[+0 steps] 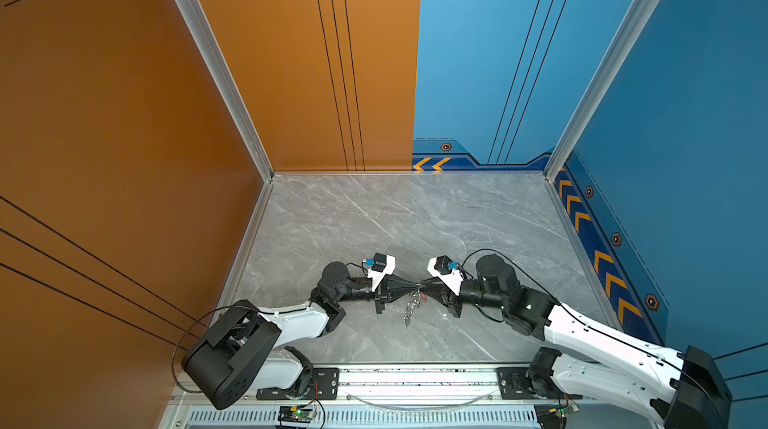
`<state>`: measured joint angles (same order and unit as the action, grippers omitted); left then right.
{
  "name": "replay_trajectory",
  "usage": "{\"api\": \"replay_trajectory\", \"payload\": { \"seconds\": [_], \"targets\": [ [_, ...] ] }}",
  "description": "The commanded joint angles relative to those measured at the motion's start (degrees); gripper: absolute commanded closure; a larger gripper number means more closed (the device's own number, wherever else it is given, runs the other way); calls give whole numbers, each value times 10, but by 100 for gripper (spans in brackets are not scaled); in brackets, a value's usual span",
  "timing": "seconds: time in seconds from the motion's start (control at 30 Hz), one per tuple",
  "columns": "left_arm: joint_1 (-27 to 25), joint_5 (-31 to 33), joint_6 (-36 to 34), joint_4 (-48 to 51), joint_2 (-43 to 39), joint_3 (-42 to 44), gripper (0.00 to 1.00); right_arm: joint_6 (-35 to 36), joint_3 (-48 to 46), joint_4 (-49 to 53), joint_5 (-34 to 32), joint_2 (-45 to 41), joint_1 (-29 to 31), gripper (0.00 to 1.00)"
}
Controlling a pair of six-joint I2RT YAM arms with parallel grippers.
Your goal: Put the keys on the keyring
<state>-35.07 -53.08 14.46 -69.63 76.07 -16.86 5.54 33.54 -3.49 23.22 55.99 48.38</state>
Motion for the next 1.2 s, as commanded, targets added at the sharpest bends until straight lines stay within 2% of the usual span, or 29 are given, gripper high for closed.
{"api": "replay_trajectory", "payload": {
  "seconds": [0.0, 0.07, 0.13, 0.2, 0.37, 0.5, 0.87, 0.97, 1.07, 1.17],
  "targets": [
    [-6, -27, -1, -13, 3, -10, 100, -6, 1, -13, 10, -1, 3, 86],
    [-7, -28, 0, -13, 3, -10, 100, 2, 8, 4, 7, 6, 5, 96],
    [-7, -26, -1, -13, 3, -10, 100, 10, 18, 26, 4, 10, 7, 100],
    [-6, -23, -4, -9, 4, -9, 100, 24, 32, 60, -7, 11, 12, 100],
    [-6, 2, -67, 103, -31, -14, 79, 85, 120, 230, -83, 35, 42, 100],
    [-15, 22, -114, 183, -60, -22, 76, 112, 176, 310, -115, 71, 59, 100],
    [-19, 16, -106, 185, -48, -29, 92, 126, 213, 319, -123, 102, 84, 100],
    [-20, 11, -104, 185, -42, -32, 91, 119, 208, 305, -118, 93, 83, 100],
    [-21, 9, -103, 185, -39, -32, 84, 116, 203, 296, -116, 89, 82, 100],
    [-22, 7, -103, 188, -34, -34, 85, 116, 203, 294, -115, 90, 83, 100]
  ]
}}
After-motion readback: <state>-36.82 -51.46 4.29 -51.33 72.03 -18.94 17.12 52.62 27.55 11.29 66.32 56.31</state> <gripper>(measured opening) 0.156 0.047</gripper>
